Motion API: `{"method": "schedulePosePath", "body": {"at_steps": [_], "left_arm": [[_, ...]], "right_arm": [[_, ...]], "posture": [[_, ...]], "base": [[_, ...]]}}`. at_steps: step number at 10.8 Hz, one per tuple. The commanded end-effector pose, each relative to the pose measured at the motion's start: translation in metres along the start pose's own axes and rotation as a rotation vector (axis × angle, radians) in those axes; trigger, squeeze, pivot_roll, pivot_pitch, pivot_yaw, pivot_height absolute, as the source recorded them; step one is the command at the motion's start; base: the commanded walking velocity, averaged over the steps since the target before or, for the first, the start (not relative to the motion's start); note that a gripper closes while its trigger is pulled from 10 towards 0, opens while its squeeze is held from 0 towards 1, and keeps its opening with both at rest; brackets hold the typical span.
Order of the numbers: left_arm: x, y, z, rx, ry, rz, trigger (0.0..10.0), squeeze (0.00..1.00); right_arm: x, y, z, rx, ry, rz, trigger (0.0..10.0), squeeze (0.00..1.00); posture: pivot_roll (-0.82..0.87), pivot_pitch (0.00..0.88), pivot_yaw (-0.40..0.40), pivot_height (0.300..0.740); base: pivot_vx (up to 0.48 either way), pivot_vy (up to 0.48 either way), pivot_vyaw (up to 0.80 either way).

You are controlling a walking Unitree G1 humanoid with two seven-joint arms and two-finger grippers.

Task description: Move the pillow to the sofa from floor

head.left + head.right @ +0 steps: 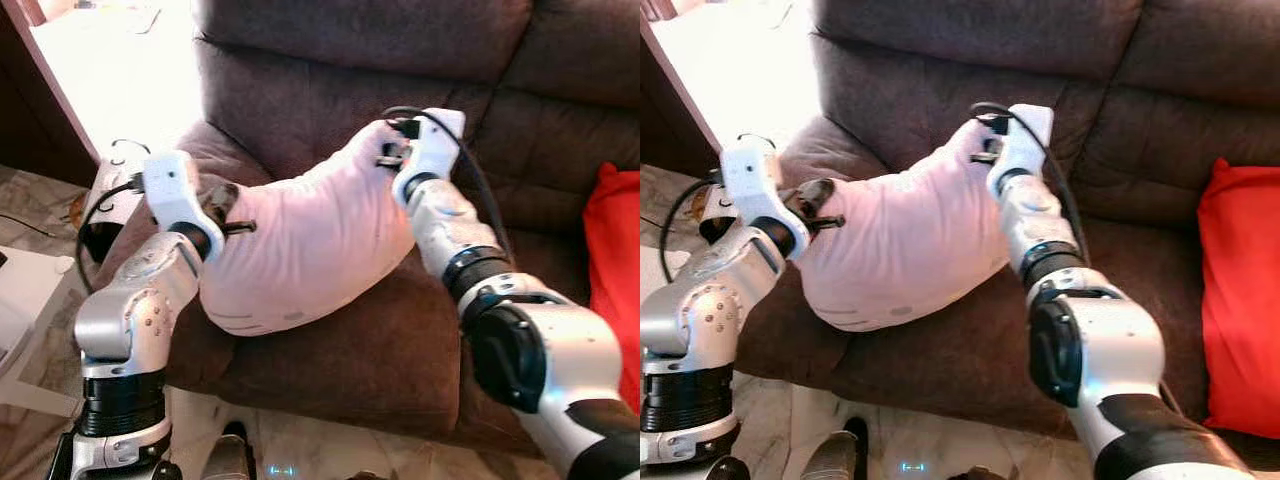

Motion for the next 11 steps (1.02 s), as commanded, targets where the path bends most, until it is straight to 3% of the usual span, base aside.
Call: {"method": "schedulePosePath", "body": {"at_steps": [1, 3, 6, 7, 8, 9, 10, 11], "left_arm": [[0.015, -0.009, 0.005, -0.026, -0.062, -0.010, 10.0, 0.00], [0.024, 0.005, 0.005, 0.068, -0.118, 0.005, 10.0, 0.00], [0.005, 0.002, 0.001, 0.101, -0.072, -0.022, 10.0, 0.00], [0.004, 0.000, 0.001, 0.101, -0.072, -0.027, 10.0, 0.44], [0.004, 0.000, 0.001, 0.103, -0.074, -0.023, 10.0, 1.00], [0.004, 0.001, 0.001, 0.106, -0.075, -0.023, 10.0, 1.00], [0.004, 0.002, 0.001, 0.107, -0.076, -0.023, 10.0, 1.00], [0.004, 0.002, 0.002, 0.108, -0.078, -0.025, 10.0, 1.00]], "right_arm": [[-0.019, 0.016, 0.001, 0.064, 0.054, 0.007, 10.0, 0.00], [-0.032, 0.032, 0.003, 0.123, 0.086, 0.023, 10.0, 0.00], [-0.046, 0.032, 0.006, 0.127, 0.124, 0.039, 10.0, 0.00], [-0.047, 0.031, 0.006, 0.130, 0.128, 0.037, 10.0, 0.00], [-0.047, 0.032, 0.006, 0.137, 0.129, 0.032, 10.0, 0.58], [-0.048, 0.033, 0.006, 0.142, 0.134, 0.043, 10.0, 1.00], [-0.049, 0.033, 0.006, 0.140, 0.135, 0.048, 10.0, 0.00], [-0.049, 0.033, 0.006, 0.137, 0.135, 0.047, 10.0, 0.00]], "posture": [[0.29, 0.236, -0.118, 0.740], [0.29, 0.246, -0.120, 0.740], [0.28, 0.256, -0.122, 0.740], [0.28, 0.259, -0.123, 0.740], [0.27, 0.259, -0.123, 0.740], [0.27, 0.261, -0.123, 0.740], [0.27, 0.261, -0.123, 0.740], [0.28, 0.262, -0.122, 0.740]], "base": [[0.000, 0.000, 0.00], [0.000, 0.000, 0.00], [0.000, 0.000, 0.00], [0.000, 0.000, 0.00], [0.000, 0.000, 0.00], [0.000, 0.000, 0.00], [0.000, 0.000, 0.00], [0.000, 0.000, 0.00]]}}
Point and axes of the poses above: a point about 5 cm out from each wrist's last joint towards the gripper, its own z axis pointing back from the gripper into the wrist, its own x axis along the axis of the wrist's last joint, y = z × x, the point moved 4 cm from there along -z, pointing out of the wrist towards the gripper, and after that the axes turned 6 degrees about -z, right-handed, at the moved point
